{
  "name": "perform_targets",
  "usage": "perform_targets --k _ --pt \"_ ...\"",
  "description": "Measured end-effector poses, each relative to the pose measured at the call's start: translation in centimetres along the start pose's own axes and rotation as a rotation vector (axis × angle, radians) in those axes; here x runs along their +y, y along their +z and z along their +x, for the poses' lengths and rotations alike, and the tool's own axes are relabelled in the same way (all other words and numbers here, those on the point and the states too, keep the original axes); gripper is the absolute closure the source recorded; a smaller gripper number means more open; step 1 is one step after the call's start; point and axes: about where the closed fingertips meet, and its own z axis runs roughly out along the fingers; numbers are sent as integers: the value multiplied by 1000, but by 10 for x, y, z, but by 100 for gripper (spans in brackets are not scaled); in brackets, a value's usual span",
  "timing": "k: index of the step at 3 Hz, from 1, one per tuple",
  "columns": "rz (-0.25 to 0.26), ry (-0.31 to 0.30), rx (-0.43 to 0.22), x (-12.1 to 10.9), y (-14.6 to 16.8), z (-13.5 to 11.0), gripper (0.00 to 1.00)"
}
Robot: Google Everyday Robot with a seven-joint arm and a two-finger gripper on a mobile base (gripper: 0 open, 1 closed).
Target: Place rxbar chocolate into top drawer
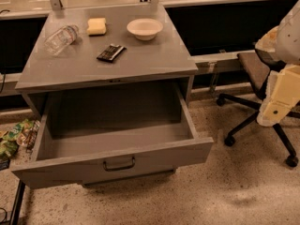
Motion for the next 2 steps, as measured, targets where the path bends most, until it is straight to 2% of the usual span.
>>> perform_targets --k 1,2 --pt "1 2 -11 -2 2 -3 0" --pt "-16 36 -269 -39 50 -65 0"
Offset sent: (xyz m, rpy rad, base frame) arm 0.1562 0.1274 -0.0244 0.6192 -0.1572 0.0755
